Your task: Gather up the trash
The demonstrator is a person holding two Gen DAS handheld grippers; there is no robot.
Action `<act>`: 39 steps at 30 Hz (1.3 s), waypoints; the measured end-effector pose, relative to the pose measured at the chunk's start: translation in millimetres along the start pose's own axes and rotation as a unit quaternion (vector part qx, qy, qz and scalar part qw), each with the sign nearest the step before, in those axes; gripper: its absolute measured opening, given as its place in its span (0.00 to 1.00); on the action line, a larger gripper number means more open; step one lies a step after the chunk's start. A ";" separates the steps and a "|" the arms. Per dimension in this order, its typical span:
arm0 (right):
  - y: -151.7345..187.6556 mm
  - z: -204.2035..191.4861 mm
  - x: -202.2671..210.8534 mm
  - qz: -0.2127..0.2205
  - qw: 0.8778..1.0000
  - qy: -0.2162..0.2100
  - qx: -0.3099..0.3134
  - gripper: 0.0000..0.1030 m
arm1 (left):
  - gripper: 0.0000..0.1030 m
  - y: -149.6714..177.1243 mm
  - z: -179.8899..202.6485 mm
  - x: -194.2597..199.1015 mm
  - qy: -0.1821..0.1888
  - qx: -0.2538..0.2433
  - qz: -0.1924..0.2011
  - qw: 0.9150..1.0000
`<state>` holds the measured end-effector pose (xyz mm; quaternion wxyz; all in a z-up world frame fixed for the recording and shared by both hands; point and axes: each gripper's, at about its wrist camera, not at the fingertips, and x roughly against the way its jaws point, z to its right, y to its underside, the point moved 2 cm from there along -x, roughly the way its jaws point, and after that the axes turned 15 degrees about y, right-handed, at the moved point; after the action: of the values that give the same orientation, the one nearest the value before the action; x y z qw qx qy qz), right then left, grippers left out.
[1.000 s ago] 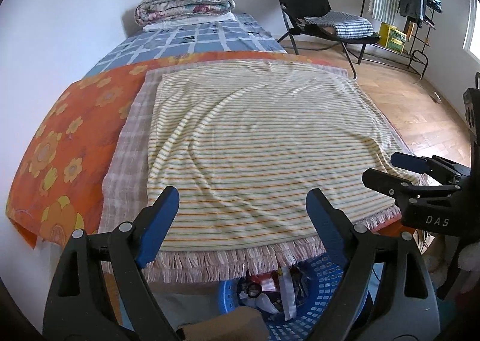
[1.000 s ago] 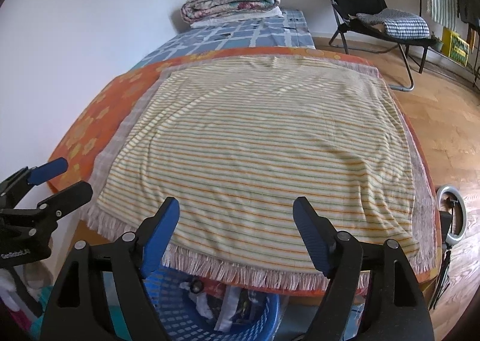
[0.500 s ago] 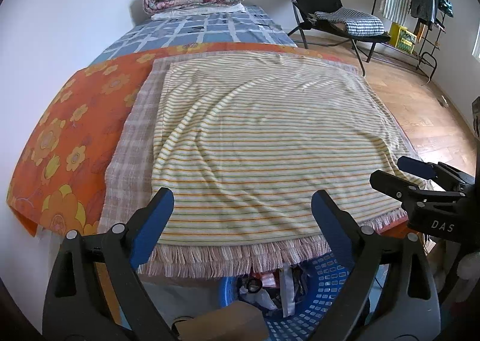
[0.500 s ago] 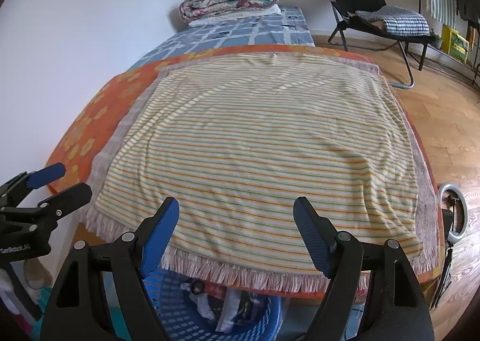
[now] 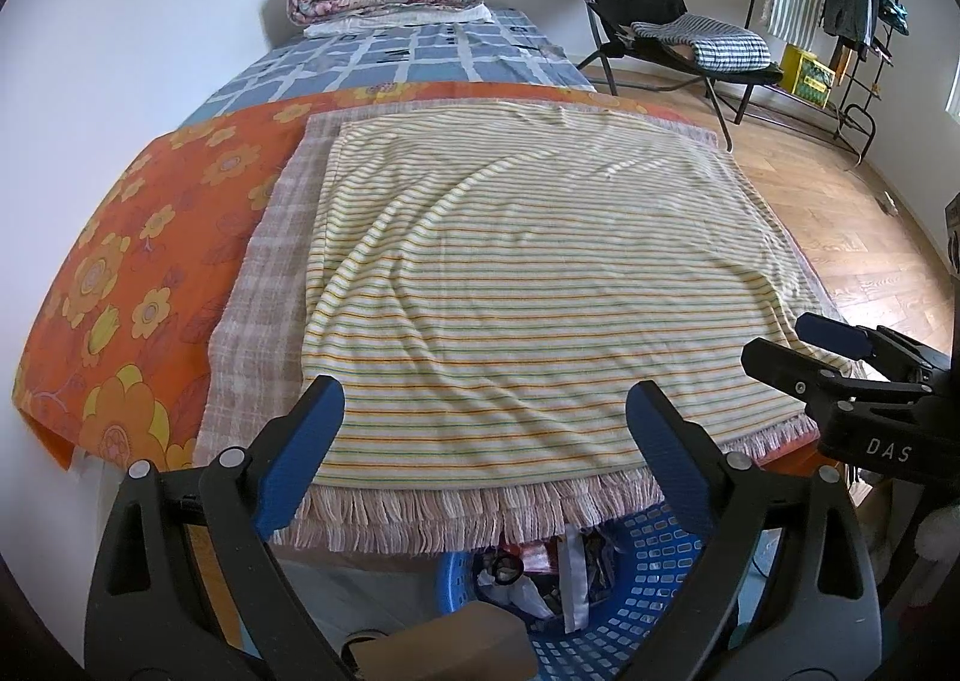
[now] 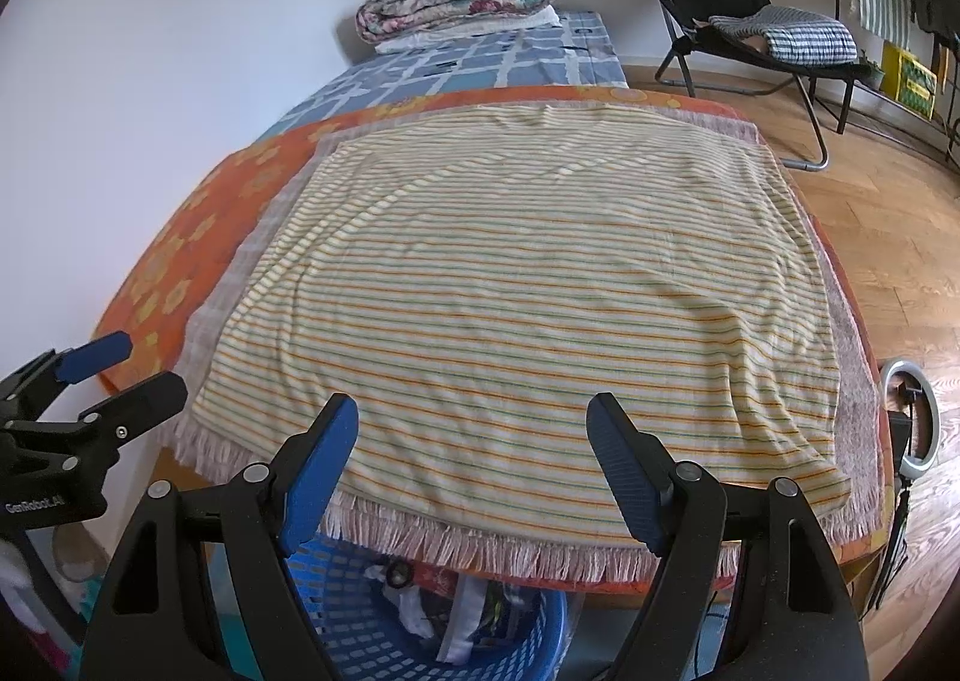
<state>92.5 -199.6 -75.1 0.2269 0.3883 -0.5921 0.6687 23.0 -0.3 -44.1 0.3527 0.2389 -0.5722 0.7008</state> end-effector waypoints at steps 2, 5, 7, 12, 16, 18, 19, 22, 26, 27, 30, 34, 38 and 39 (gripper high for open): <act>0.3 0.0 0.0 0.000 1.000 0.000 -0.001 0.76 | 0.94 0.0 0.0 0.0 0.001 0.000 0.000 1.000; 0.3 0.0 -0.2 0.000 1.000 0.000 -0.001 0.76 | 0.94 -0.2 -0.1 -0.1 0.001 0.000 -0.001 1.000; 0.3 0.3 -0.1 0.000 1.000 0.000 -0.002 0.76 | 0.94 1.1 -0.8 -1.7 0.001 0.000 -0.001 1.000; 0.4 -0.3 -1.7 -0.006 1.000 -0.004 -0.008 0.76 | 0.94 1.1 -0.4 -2.0 0.001 0.000 -0.002 1.000; 0.3 -0.2 -2.1 -0.006 1.000 -0.005 -0.009 0.76 | 0.94 0.8 -0.7 -2.0 0.003 0.002 -0.002 1.000; 0.1 -0.9 -2.7 -0.005 1.000 -0.005 -0.009 0.76 | 0.94 2.3 -0.2 -3.1 0.004 0.005 -0.004 1.000; 0.1 -0.1 -2.8 -0.005 1.000 -0.006 -0.009 0.76 | 0.94 3.0 -0.3 -3.9 0.005 0.007 -0.004 1.000; 0.4 0.3 -2.7 -0.006 1.000 -0.007 -0.010 0.76 | 0.94 3.7 0.3 -4.5 0.003 0.009 -0.004 1.000; 0.5 -0.1 -3.0 -0.006 1.000 -0.007 -0.010 0.76 | 0.94 3.6 0.2 -4.4 0.003 0.008 -0.004 1.000; 0.6 0.0 -3.1 -0.006 1.000 -0.007 -0.010 0.76 | 0.94 4.1 0.5 -4.8 0.002 0.008 -0.003 1.000; 0.6 0.1 -3.1 -0.007 1.000 -0.007 -0.010 0.76 | 0.95 3.1 0.4 -4.1 0.003 0.008 -0.004 1.000; 0.7 -0.3 -3.2 -0.007 1.000 -0.007 -0.010 0.76 | 0.95 3.1 0.5 -4.1 0.003 0.008 -0.003 1.000; 0.7 -0.5 -3.3 -0.007 1.000 -0.007 -0.010 0.76 | 0.95 3.3 0.8 -4.4 0.002 0.008 -0.003 1.000; 0.8 -0.1 -3.2 -0.007 1.000 -0.007 -0.010 0.76 | 0.95 3.5 0.9 -4.7 0.002 0.007 -0.004 1.000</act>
<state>93.8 -199.1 -78.1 0.2314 0.3949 -0.5978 0.6582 23.2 -2.5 -49.6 0.3545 0.2423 -0.5655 0.7042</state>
